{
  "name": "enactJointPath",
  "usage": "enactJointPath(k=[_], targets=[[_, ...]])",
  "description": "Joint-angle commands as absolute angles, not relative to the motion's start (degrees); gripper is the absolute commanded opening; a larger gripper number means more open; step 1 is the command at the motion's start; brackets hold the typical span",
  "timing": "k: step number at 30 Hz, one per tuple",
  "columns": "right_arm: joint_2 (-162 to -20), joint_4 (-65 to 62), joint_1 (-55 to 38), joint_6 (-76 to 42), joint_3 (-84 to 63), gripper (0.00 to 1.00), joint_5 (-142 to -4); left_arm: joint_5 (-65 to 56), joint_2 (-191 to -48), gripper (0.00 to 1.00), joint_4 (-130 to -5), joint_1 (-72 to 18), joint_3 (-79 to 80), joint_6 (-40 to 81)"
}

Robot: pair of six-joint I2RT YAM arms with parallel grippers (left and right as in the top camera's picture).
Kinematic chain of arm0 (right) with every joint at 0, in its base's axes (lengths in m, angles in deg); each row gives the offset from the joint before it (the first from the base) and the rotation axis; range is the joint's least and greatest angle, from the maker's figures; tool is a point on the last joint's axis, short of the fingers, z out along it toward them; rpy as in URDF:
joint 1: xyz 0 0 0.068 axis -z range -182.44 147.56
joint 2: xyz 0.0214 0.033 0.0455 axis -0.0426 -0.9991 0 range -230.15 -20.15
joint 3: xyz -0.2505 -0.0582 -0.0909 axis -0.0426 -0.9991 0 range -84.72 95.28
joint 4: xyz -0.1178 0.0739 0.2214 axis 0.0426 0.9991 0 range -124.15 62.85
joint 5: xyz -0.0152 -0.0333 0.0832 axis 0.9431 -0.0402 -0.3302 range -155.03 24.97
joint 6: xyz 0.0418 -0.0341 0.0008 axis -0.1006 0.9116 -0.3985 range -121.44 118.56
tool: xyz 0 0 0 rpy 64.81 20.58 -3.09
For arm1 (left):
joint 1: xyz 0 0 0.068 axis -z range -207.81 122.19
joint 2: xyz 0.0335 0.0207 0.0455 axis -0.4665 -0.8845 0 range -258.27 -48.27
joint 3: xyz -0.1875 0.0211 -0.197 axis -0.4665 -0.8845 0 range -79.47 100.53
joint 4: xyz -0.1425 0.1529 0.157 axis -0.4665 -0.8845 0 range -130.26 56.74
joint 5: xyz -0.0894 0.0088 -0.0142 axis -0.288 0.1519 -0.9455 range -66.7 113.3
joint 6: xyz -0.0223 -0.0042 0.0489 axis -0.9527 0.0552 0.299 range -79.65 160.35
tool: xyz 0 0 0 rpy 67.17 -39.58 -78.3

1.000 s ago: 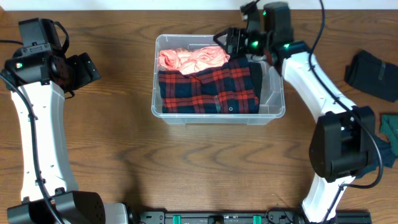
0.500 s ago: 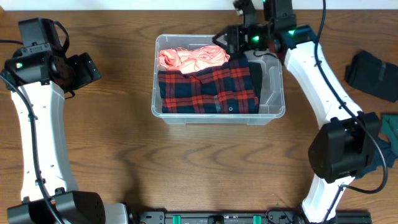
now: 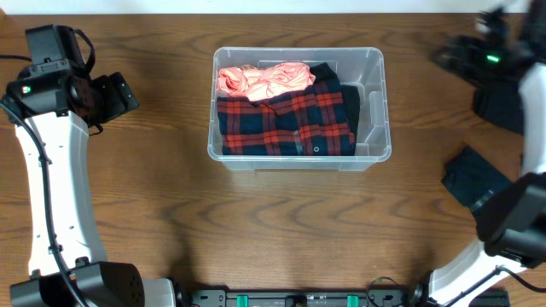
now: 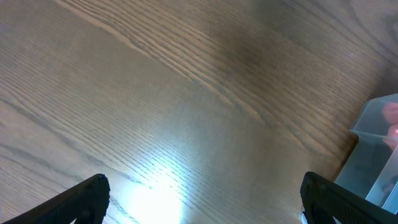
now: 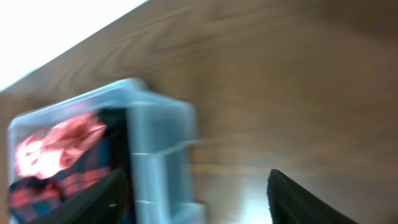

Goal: Pack container
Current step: 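Move the right gripper to the black garment right of the bin and grasp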

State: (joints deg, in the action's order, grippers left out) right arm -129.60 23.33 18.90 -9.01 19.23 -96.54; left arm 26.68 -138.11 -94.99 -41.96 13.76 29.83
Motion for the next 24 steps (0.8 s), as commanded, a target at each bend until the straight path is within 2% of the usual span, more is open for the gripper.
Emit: enactJointPath(k=[1, 2, 3, 4, 6, 14, 18, 24], targets=[[-128.22, 24.64, 26.29, -6.02, 19.99, 0.73, -94.88, 26.77, -138.22, 0.98, -95.32, -42.26, 13.69, 29.48], [-128.24, 24.81, 29.0, -5.38, 19.86, 0.77, -93.15, 26.77, -138.22, 0.98, -95.32, -42.26, 13.69, 29.48], [-128.33, 24.77, 31.21, -5.43, 19.62, 0.86, -90.79, 26.77, -138.22, 0.98, -95.32, -42.26, 13.69, 29.48], [-128.55, 24.48, 33.33, -5.43, 19.38, 0.91, -89.06, 26.77, -138.22, 0.98, -95.32, -42.26, 13.69, 29.48], [-129.36, 23.85, 37.39, -5.34, 19.09, 0.93, -88.17, 26.75, -138.22, 0.98, -95.41, -42.24, 13.69, 29.48], [-135.17, 19.13, 46.07, 2.4, 18.98, 0.93, -89.26, 26.77, -138.22, 0.98, -95.54, -42.26, 13.69, 29.48], [-138.71, 16.38, 46.73, 8.67, 18.98, 0.92, -89.43, 26.77, -138.22, 0.98, -95.5, -42.26, 13.69, 29.48], [-144.35, 9.88, 46.66, 10.02, 18.98, 0.91, -90.53, 26.77, -138.22, 0.98, -95.63, -42.26, 13.69, 29.48]])
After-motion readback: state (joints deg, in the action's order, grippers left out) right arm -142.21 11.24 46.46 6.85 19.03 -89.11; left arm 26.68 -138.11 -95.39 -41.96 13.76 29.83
